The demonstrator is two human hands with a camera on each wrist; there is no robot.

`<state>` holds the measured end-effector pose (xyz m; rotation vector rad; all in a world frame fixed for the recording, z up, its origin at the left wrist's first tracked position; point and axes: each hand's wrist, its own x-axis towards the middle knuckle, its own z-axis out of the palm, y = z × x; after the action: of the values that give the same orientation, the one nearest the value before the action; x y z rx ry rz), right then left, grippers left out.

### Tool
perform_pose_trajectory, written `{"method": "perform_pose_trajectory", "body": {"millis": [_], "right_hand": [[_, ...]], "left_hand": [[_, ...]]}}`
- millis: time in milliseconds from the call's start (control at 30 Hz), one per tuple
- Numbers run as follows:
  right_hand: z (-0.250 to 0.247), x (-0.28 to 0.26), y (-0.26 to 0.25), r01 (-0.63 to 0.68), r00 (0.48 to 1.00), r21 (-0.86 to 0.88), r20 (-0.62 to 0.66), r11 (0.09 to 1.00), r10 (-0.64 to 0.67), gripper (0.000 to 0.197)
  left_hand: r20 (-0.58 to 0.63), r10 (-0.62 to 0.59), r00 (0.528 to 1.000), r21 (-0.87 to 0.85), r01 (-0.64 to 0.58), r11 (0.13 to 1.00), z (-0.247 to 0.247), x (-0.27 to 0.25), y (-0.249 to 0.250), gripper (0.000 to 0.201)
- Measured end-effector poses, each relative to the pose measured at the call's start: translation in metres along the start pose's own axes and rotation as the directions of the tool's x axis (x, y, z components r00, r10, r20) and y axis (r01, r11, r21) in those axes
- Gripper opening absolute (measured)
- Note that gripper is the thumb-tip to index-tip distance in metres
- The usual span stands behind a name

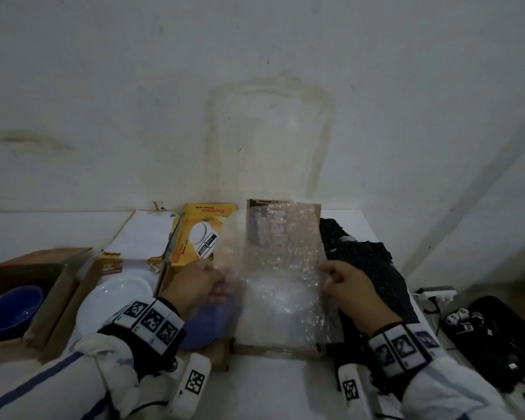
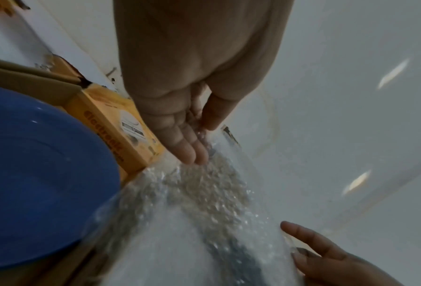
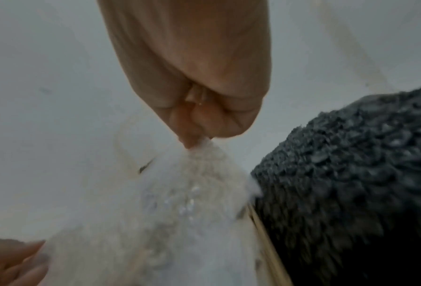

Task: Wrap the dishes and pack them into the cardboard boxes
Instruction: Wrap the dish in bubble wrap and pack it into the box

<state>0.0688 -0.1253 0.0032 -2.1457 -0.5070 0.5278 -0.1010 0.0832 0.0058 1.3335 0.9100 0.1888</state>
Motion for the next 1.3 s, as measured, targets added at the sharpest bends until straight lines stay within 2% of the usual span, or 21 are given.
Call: {"method": "perform_pose_trajectory", "body": {"millis": [100, 200, 267, 333, 367, 433, 500, 600, 633, 700, 767, 800, 867, 900, 933, 1033, 1100, 1200, 1300], "right_hand": [[-0.019, -0.004, -0.022, 0.041, 0.999, 0.294, 0.022, 0.955, -0.05, 0.038], [-0.028, -0.002, -0.033, 0.117, 0.993, 0.37, -0.059, 0.922, -0.102, 0.031], [-0.027, 0.001, -0.028, 0.152, 0.985, 0.255, -0.119, 0.955, -0.125, 0.028], [-0.021, 0.002, -0.016, 0.14, 0.984, -0.004, -0.108, 0.99, -0.14, 0.024], [-0.016, 0.002, -0.008, 0.132, 0.988, -0.168, -0.055, 0.977, -0.143, 0.018], [-0.006, -0.002, 0.009, 0.146, 0.988, -0.416, 0.099, 0.897, -0.115, 0.01], [0.003, -0.007, 0.021, 0.172, 0.975, -0.54, 0.213, 0.824, -0.064, 0.017], [0.01, -0.013, 0.026, 0.22, 0.945, -0.65, 0.326, 0.727, 0.005, 0.024], [0.012, -0.014, 0.024, 0.235, 0.933, -0.679, 0.357, 0.695, 0.033, 0.026], [0.014, -0.011, 0.02, 0.232, 0.926, -0.711, 0.371, 0.664, 0.074, 0.024], [0.017, -0.005, 0.014, 0.184, 0.95, -0.718, 0.306, 0.672, 0.067, 0.022], [0.02, -0.001, 0.011, 0.17, 0.964, -0.71, 0.263, 0.683, 0.033, 0.02], [0.028, 0.004, 0.005, 0.167, 0.977, -0.661, 0.213, 0.731, -0.03, 0.014], [0.034, 0.004, 0.001, 0.165, 0.975, -0.632, 0.219, 0.757, -0.03, 0.024], [0.041, 0.004, 0.0, 0.158, 0.971, -0.618, 0.238, 0.77, -0.008, 0.036], [0.061, 0.004, 0.002, 0.118, 0.955, -0.659, 0.28, 0.743, 0.097, 0.066], [0.073, 0.007, 0.008, 0.096, 0.953, -0.692, 0.27, 0.715, 0.134, 0.078], [0.079, 0.012, 0.007, 0.08, 0.95, -0.757, 0.256, 0.648, 0.181, 0.082], [0.079, 0.021, -0.001, -0.011, 0.93, -0.735, 0.241, 0.679, 0.276, 0.083]], "left_hand": [[-0.012, 0.111, 0.994, -0.148, -0.111, 0.983, 0.004, 0.004, 0.012, 0.008], [-0.083, 0.209, 0.974, -0.244, -0.223, 0.944, 0.011, 0.01, 0.022, 0.012], [-0.162, 0.227, 0.96, -0.198, -0.257, 0.946, 0.016, 0.015, 0.019, 0.026], [-0.186, 0.208, 0.96, -0.126, -0.233, 0.964, 0.02, 0.017, 0.007, 0.041], [-0.175, 0.182, 0.968, -0.094, -0.201, 0.975, 0.021, 0.018, -0.002, 0.049], [-0.139, 0.109, 0.984, 0.029, -0.106, 0.994, 0.019, 0.017, -0.025, 0.066], [-0.087, 0.069, 0.994, 0.205, -0.05, 0.977, 0.018, 0.017, -0.047, 0.076], [0.023, 0.073, 0.997, 0.304, -0.077, 0.95, 0.016, 0.016, -0.066, 0.061], [0.064, 0.096, 0.993, 0.368, -0.113, 0.923, 0.015, 0.015, -0.066, 0.05], [0.128, 0.141, 0.982, 0.604, -0.19, 0.774, 0.017, 0.01, -0.059, 0.036], [0.134, 0.243, 0.961, 0.795, -0.25, 0.552, 0.018, 0.008, -0.052, 0.039], [0.132, 0.286, 0.949, 0.823, -0.265, 0.502, 0.02, 0.008, -0.049, 0.039], [0.107, 0.348, 0.931, 0.805, -0.287, 0.52, 0.025, 0.009, -0.045, 0.038], [0.11, 0.358, 0.927, 0.797, -0.298, 0.526, 0.028, 0.009, -0.043, 0.042], [0.135, 0.323, 0.937, 0.818, -0.29, 0.498, 0.033, 0.011, -0.043, 0.047], [0.254, 0.169, 0.952, 0.921, -0.292, 0.259, 0.048, 0.015, -0.048, 0.073], [0.282, 0.109, 0.953, 0.944, -0.296, 0.147, 0.057, 0.018, -0.052, 0.079], [0.296, 0.077, 0.952, 0.95, -0.302, 0.078, 0.065, 0.023, -0.055, 0.082], [0.301, 0.055, 0.952, 0.953, -0.303, 0.012, 0.068, 0.028, -0.055, 0.096]]}}
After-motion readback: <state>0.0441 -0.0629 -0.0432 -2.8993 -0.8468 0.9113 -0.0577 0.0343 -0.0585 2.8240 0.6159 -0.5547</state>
